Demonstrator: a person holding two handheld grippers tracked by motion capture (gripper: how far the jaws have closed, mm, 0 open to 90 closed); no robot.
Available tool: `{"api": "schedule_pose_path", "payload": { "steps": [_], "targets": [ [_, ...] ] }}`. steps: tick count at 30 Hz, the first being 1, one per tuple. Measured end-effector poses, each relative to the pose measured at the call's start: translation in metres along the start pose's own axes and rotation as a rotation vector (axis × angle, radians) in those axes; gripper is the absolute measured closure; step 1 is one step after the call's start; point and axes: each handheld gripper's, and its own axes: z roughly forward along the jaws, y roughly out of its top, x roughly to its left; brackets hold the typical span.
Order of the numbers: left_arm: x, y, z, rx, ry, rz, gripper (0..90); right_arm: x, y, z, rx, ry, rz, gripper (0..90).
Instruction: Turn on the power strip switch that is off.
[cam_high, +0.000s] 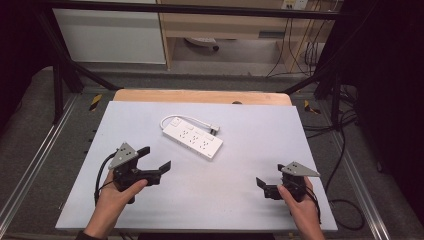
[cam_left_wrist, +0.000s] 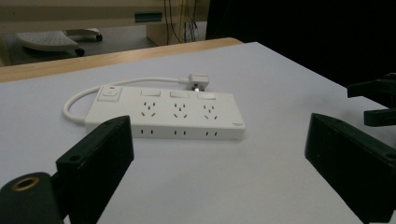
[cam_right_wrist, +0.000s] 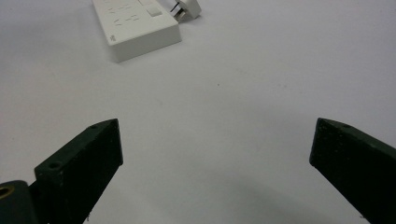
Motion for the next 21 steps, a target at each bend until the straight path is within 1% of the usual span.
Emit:
{"api": "schedule_pose_path", "payload": {
  "steps": [3, 5, 6, 8, 11, 12, 13, 16, 19, 20, 21],
  "targets": [
    [-0.001, 0.004, 0.007, 0.002, -0.006, 0.001, 7.8, -0.001, 0.000, -0.001, -0.003, -0.001, 0.003, 3.1],
    [-0.001, 0.007, 0.011, 0.003, -0.008, 0.009, 7.8, -0.001, 0.000, 0.000, -0.001, 0.001, 0.006, 3.2],
    [-0.002, 0.008, 0.014, 0.000, -0.008, 0.005, 7.8, 0.000, 0.000, 0.000, 0.002, 0.002, 0.009, 3.4],
    [-0.002, 0.009, 0.019, 0.000, -0.003, 0.014, 7.8, 0.000, 0.000, 0.001, 0.007, 0.007, 0.006, 3.5],
    [-0.001, 0.008, 0.028, 0.011, -0.001, 0.008, 7.9, 0.002, 0.001, 0.001, 0.008, 0.011, -0.002, 3.6],
    [-0.001, 0.008, 0.031, 0.016, 0.006, 0.012, 7.9, 0.002, 0.001, 0.001, 0.005, 0.012, -0.007, 3.7],
    [-0.002, 0.008, 0.034, 0.013, 0.002, 0.008, 8.0, 0.003, 0.001, 0.001, 0.003, 0.013, -0.011, 3.6],
    [-0.002, 0.011, 0.041, 0.015, -0.003, 0.022, 8.1, 0.004, 0.001, 0.001, 0.003, 0.021, -0.013, 3.3],
    [-0.002, 0.014, 0.049, 0.018, -0.005, 0.016, 8.1, 0.004, 0.002, 0.003, 0.005, 0.030, -0.012, 3.1],
    [-0.002, 0.016, 0.051, 0.023, 0.001, 0.023, 8.0, 0.004, 0.002, 0.003, 0.005, 0.032, -0.012, 3.1],
    [-0.002, 0.017, 0.054, 0.023, -0.005, 0.024, 8.0, 0.004, 0.002, 0.003, 0.002, 0.034, -0.015, 3.0]
  ]
}}
